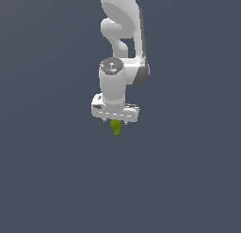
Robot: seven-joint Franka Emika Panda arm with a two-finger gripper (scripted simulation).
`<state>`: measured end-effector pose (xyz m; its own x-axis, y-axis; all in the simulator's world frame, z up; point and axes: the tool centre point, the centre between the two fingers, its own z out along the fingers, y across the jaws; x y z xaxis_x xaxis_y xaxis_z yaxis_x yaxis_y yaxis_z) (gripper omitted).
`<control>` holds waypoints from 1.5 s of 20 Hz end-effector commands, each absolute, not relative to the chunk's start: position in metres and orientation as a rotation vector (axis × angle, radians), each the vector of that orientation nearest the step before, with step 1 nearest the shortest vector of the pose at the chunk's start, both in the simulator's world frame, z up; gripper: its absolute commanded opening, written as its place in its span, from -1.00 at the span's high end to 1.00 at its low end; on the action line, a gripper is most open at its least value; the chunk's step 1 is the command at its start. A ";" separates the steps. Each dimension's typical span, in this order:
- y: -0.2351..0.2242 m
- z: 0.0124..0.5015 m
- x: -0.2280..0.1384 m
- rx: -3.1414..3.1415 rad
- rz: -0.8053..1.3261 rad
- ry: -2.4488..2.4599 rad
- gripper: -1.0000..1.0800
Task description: Pick up the object and move it to a goal position.
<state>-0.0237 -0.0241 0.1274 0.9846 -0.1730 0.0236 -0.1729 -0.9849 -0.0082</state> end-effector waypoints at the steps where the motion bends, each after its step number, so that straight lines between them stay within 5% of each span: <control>1: -0.025 0.113 -0.036 -3.120 -0.024 0.328 -0.92; 30: -0.027 0.041 -0.058 -3.113 0.000 0.425 -0.92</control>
<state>-0.0590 -0.0272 0.0421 0.9636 -0.2674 -0.0013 -0.2674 -0.9636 0.0003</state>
